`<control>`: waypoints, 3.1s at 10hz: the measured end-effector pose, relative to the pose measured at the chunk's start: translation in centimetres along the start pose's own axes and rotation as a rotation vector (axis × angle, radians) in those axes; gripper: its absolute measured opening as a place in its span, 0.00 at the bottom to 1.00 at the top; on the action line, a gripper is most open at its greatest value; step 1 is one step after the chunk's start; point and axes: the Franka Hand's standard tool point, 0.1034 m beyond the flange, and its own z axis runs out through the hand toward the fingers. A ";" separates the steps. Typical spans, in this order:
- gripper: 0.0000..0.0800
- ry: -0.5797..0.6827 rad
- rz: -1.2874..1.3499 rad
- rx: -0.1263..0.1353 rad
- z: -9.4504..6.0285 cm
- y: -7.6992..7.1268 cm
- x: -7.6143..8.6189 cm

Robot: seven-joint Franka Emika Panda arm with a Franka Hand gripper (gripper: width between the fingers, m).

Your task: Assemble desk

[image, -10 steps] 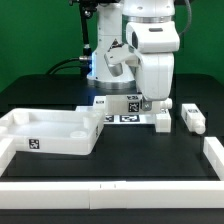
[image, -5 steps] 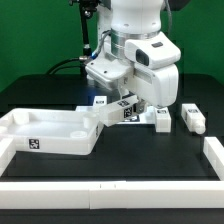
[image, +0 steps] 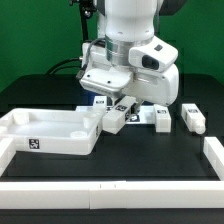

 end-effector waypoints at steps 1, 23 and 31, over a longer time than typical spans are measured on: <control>0.36 0.002 0.017 0.002 0.1 -0.1 0.0; 0.81 -0.054 0.461 0.068 -4.8 -2.9 -3.1; 0.81 -0.074 1.061 0.123 -5.1 -5.1 -4.1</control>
Offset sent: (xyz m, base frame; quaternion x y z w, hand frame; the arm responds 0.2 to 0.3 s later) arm -0.0395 0.0405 -0.0279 -0.0097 0.0540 0.0595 0.9967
